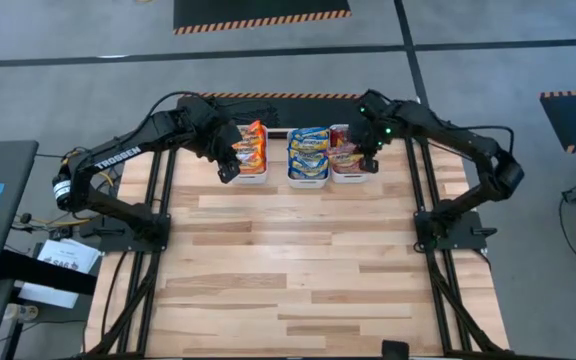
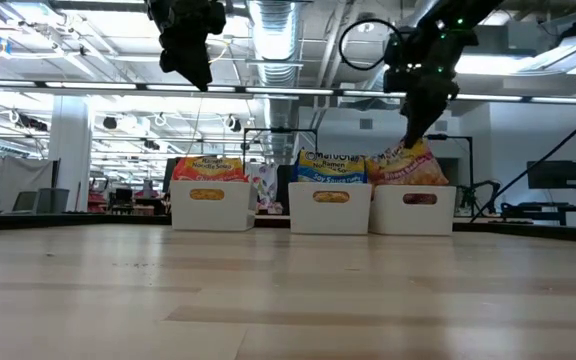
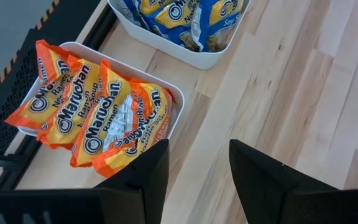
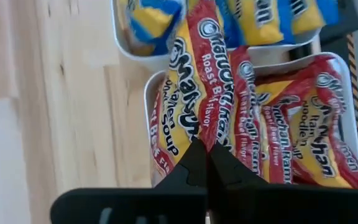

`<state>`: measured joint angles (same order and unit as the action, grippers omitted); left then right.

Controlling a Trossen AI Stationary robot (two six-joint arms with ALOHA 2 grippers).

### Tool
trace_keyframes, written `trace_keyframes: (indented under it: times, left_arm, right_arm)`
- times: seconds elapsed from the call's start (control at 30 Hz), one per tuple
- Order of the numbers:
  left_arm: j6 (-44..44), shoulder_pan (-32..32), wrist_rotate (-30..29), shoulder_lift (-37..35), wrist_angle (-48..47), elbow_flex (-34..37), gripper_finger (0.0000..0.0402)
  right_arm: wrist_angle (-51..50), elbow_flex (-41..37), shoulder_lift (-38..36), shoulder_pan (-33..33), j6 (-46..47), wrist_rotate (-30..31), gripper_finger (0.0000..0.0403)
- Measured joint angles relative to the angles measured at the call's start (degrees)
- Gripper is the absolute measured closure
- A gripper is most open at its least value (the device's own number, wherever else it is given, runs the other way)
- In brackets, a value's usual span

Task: Sort Maruchan noodles
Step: Put the red noodle soup pack into the right white bin

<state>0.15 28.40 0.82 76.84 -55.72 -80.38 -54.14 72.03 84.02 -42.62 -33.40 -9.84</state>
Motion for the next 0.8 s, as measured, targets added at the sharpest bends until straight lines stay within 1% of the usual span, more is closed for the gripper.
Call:
trace_keyframes:
  times: [0.2,0.37,0.6,0.8]
  left_arm:
    - [-0.5,0.0,0.0,0.0,0.0,0.0,0.0249]
    - [-1.0,0.0,0.0,0.0,0.0,0.0,0.0249]
    - [-0.6,0.0,0.0,0.0,-0.1,0.0,0.0249]
    - [-0.4,0.0,-0.1,0.0,0.0,0.0,0.0248]
  right_arm:
    - [-2.1,0.0,4.7,2.9,-1.8,5.0,0.0397]
    - [-6.4,0.0,6.0,3.8,1.9,5.7,0.0395]
    - [-6.6,-0.1,5.1,4.8,8.3,6.7,0.0396]
    - [-7.2,-0.1,8.7,5.3,11.1,7.0,0.0395]
